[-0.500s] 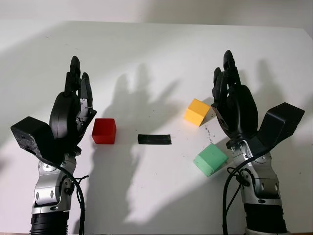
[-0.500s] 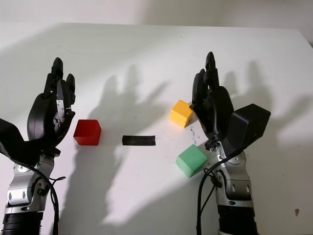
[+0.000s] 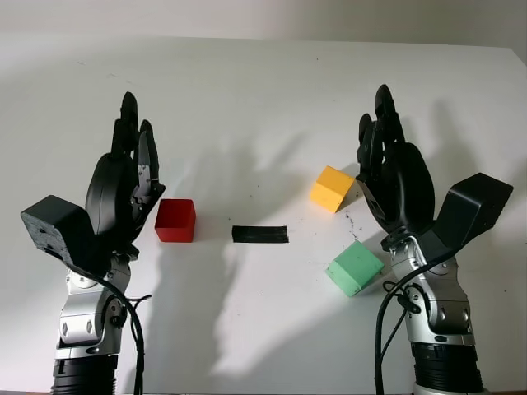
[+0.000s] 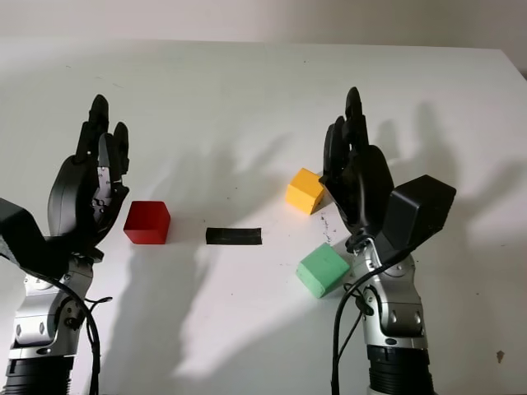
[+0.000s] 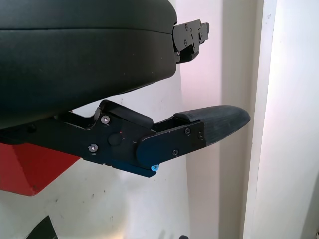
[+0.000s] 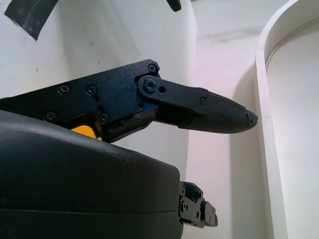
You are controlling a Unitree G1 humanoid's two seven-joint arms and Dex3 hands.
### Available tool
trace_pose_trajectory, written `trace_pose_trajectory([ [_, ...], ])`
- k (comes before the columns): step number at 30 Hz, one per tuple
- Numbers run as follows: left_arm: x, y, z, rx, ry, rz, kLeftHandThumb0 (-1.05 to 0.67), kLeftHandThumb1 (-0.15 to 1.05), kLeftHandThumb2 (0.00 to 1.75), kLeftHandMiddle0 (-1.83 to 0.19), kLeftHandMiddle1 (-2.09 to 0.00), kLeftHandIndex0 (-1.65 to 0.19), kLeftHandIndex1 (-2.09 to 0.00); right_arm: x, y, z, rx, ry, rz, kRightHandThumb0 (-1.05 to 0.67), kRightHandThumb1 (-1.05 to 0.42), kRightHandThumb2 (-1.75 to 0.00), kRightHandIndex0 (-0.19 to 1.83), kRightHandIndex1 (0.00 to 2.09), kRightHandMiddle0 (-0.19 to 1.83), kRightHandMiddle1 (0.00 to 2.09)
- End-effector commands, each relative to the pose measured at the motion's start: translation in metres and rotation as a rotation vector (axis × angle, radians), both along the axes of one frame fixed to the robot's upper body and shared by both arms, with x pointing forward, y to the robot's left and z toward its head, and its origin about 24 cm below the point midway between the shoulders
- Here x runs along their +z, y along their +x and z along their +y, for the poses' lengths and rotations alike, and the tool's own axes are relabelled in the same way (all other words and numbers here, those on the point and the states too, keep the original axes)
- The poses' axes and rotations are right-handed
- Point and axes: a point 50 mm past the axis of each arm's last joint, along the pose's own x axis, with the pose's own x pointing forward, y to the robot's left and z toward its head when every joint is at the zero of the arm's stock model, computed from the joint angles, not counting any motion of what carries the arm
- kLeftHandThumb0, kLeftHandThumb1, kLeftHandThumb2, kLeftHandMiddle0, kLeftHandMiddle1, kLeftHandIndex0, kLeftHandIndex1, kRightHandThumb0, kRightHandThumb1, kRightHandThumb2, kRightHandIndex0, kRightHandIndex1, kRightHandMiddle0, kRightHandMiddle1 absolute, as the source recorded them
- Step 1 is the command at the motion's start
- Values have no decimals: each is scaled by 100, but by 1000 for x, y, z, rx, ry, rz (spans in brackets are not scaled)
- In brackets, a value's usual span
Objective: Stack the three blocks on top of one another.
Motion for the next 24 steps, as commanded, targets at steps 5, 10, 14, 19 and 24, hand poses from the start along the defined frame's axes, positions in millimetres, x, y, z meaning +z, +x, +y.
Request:
trace_pose_trajectory([
  [5, 32, -13, 19, 100, 266, -116, -63, 105, 55, -12, -14, -6, -16, 6, -3, -3, -5, -20, -26, -73, -105, -69, -19, 0, -19, 0],
  [10, 55, -20, 30, 162, 571, -168, -69, 105, 38, -23, -9, -24, -23, 6, -3, -2, -4, -10, -18, -73, -105, -68, -19, 0, -19, 0],
  [14, 97, -35, 44, 132, 1033, -104, -76, 102, 12, -8, -5, -32, -17, 6, -2, -1, -8, -1, -29, -73, -105, -68, -19, 0, -19, 0],
  [19, 111, -36, 46, 74, 1219, -13, -79, 94, 4, -5, -5, -40, -13, 5, -2, 0, -9, 7, -30, -73, -105, -68, -19, 0, -19, 0],
  [24, 117, -31, 43, 21, 1371, 64, -82, 90, 4, -4, -5, -42, -10, 5, -3, 0, -15, 2, -24, -73, -105, -68, -19, 0, -19, 0],
])
